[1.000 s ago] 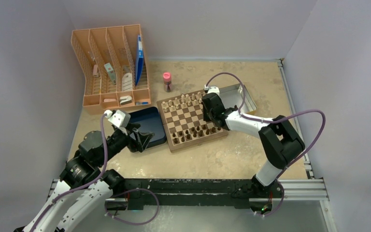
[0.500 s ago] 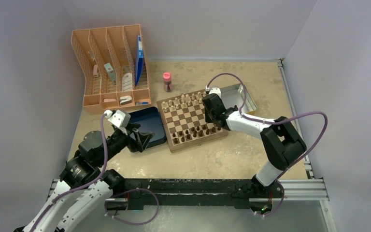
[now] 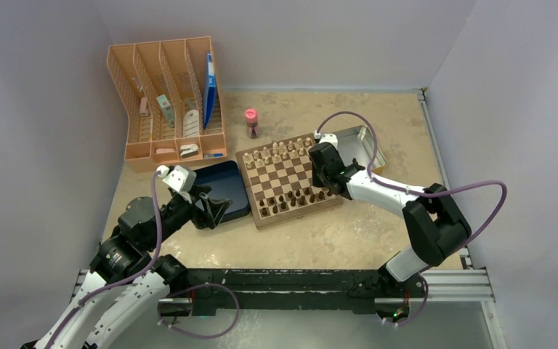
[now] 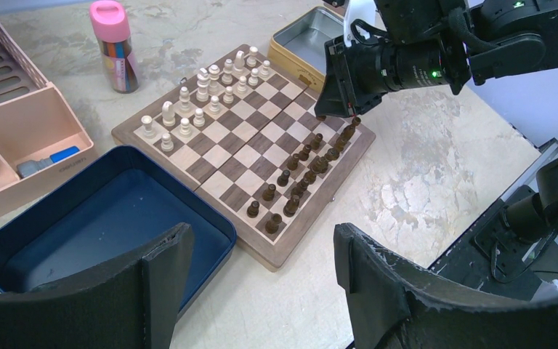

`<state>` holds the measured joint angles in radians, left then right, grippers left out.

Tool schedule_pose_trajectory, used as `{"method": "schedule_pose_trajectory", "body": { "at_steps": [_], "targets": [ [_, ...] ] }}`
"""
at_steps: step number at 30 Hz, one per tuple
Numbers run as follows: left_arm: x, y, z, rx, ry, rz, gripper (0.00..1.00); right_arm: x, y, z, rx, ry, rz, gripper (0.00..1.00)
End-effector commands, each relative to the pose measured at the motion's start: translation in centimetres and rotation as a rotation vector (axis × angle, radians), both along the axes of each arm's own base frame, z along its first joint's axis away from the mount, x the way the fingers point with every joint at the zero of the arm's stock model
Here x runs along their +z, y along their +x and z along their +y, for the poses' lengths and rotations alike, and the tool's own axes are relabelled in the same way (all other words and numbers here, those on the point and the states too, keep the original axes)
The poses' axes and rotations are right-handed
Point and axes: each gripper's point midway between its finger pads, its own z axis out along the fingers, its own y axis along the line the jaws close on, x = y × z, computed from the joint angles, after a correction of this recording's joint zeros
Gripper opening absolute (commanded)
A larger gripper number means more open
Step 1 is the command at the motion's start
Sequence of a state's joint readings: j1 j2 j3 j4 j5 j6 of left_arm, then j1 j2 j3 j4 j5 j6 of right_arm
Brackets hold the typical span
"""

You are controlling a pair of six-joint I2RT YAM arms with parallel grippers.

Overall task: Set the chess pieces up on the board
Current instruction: Move the chess piece to the chessboard.

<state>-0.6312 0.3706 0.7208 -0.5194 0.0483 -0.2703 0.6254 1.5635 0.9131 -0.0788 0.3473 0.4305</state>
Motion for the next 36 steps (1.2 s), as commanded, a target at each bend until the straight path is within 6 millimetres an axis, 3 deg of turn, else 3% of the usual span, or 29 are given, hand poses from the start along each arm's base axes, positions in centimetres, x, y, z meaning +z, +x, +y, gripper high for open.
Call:
{"method": "schedule_pose_trajectory", "body": {
  "at_steps": [1,8,18,36],
  "targets": [
    [0.5,0.0,-0.3,-0.011,-0.018,-0.015,0.71,0.9,-0.2,-0.2,-0.031,0.029,0.002,0.10],
    [0.6,-0.1,-0.3,-0.016,-0.025,-0.020,0.71,-0.1,-0.5,-0.4,-0.052,0.028,0.022,0.10],
    [0.6,-0.1,-0.5,-0.025,-0.023,-0.021,0.71,0.4,-0.9,-0.6,-0.064,0.039,0.025,0.10],
    [1.1,-0.4,-0.3,-0.027,-0.037,-0.038,0.71,-0.6,-1.5,0.0,-0.040,0.041,0.056,0.12]
  ]
}}
